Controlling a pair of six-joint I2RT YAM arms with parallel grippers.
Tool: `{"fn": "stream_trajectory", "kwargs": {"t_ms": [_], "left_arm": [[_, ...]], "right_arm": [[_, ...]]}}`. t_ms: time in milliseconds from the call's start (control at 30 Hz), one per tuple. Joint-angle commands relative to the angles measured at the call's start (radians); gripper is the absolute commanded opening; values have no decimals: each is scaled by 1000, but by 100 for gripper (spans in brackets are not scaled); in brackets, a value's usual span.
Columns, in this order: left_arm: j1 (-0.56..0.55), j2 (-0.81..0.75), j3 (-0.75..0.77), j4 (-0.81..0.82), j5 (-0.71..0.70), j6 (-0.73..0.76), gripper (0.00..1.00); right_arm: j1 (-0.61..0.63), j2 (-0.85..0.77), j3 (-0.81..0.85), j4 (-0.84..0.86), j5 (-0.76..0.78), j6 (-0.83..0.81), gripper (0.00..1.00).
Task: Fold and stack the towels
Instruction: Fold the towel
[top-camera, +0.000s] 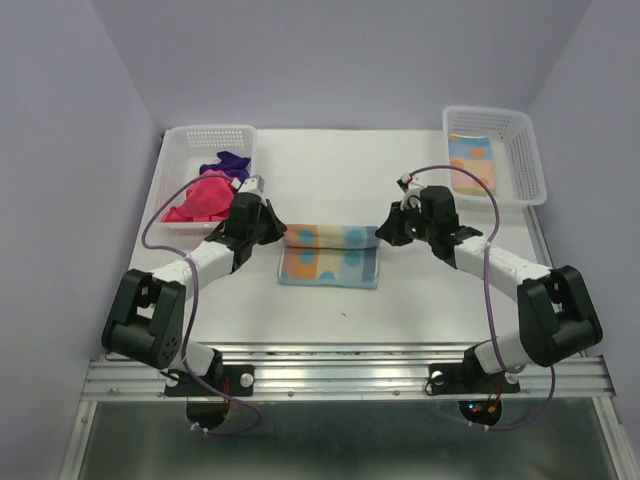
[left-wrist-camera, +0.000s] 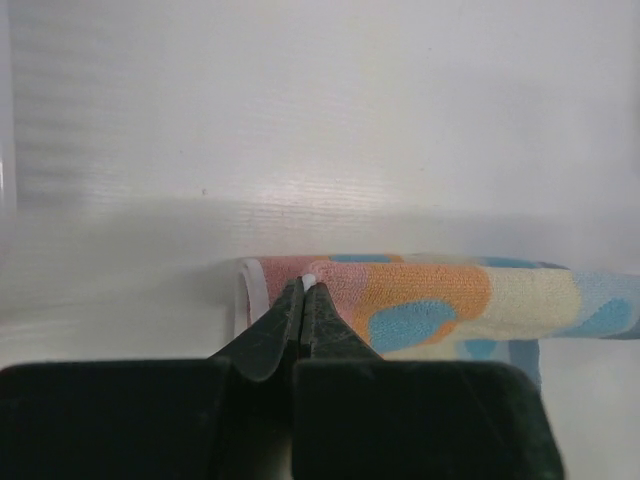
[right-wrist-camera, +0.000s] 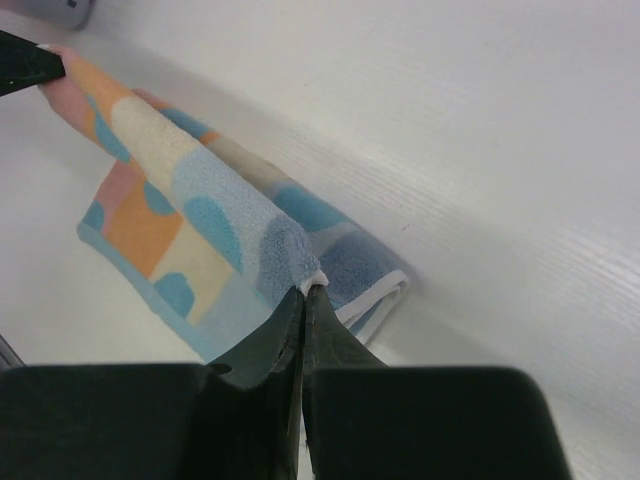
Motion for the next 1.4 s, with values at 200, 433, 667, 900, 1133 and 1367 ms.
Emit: {"fn": "stream_trajectory", "kwargs": {"t_ms": [200, 433, 667, 900, 1133, 1367], "left_arm": [[-12, -144, -138, 52, 5, -48, 0], [-25, -189, -201, 66, 7, -62, 0], [-34, -209, -245, 79, 4, -79, 0], [-46, -215, -285, 98, 14, -100, 0], [-54, -204, -314, 96, 54, -109, 0], [-58, -241, -332, 36, 64, -117, 1]], "right_arm": [[25, -123, -141, 65, -28, 57, 1], [48, -139, -189, 91, -55, 83, 1], [76, -137, -223, 128, -51, 108, 1], [82, -134, -249, 137, -46, 114, 1], [82, -131, -283, 151, -52, 120, 2], [85, -139, -335, 182, -90, 145, 9]]}}
